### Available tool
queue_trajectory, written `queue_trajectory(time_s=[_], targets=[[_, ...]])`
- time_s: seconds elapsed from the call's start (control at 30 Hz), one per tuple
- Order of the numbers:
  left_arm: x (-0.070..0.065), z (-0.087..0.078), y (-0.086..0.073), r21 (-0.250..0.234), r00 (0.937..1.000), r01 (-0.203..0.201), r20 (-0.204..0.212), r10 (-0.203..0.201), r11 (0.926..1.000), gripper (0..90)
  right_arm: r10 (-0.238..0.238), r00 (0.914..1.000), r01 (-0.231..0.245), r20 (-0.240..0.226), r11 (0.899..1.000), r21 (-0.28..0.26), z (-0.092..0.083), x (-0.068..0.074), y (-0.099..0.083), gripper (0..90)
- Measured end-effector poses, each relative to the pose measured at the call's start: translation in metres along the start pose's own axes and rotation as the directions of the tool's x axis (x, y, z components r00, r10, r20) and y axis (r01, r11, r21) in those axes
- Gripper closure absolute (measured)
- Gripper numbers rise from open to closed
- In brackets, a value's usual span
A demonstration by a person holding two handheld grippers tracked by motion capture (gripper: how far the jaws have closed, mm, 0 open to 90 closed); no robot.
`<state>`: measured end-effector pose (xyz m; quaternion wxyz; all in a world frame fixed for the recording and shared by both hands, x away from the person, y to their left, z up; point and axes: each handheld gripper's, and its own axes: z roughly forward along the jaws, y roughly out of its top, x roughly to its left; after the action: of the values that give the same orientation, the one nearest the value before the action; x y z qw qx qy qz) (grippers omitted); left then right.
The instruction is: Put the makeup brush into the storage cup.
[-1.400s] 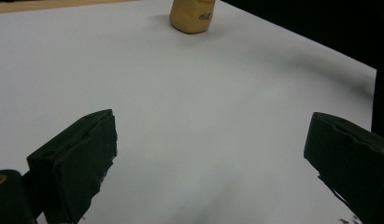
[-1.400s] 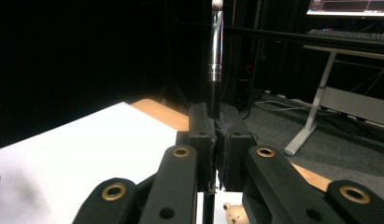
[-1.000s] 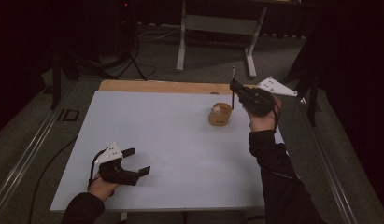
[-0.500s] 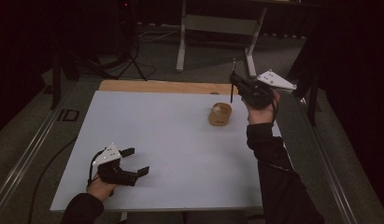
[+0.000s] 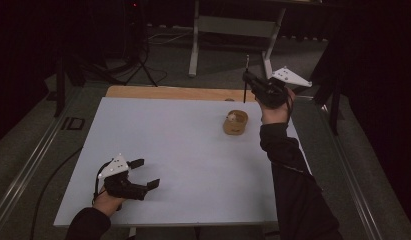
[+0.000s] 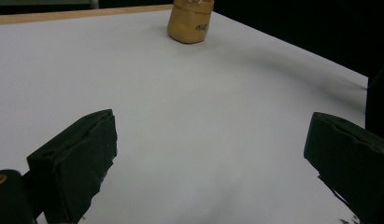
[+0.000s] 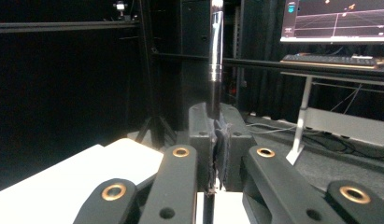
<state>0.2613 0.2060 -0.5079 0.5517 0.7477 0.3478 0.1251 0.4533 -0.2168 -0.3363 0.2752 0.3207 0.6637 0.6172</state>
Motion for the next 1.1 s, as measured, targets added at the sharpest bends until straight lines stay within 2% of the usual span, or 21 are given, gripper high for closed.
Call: queue_trajectory(time_s=[0.37, 0.83, 0.97, 1.1], targets=[[0.0, -0.002, 0.0, 0.002, 1.0, -0.008, -0.005, 0.008, 1.0, 3.0, 0.02, 0.9996, -0.02, 0.021, 1.0, -0.002, 0.011, -0.01, 0.0, 85.7], [0.0, -0.002, -0.001, 0.0, 0.9999, 0.001, 0.011, -0.001, 1.0, 3.0, 0.049, 0.9977, -0.049, 0.047, 0.999, -0.004, 0.024, -0.025, -0.006, 85.7], [0.001, -0.002, -0.001, 0.0, 0.9999, 0.003, 0.01, -0.003, 1.0, 3.0, 0.07, 0.9964, -0.07, 0.047, 0.998, 0.003, 0.026, -0.03, -0.009, 85.8], [0.001, -0.002, -0.001, -0.001, 0.9999, 0.007, 0.009, -0.007, 1.0, 3.1, 0.059, 0.9964, -0.061, 0.061, 0.998, 0.03, 0.03, -0.031, -0.015, 85.8]])
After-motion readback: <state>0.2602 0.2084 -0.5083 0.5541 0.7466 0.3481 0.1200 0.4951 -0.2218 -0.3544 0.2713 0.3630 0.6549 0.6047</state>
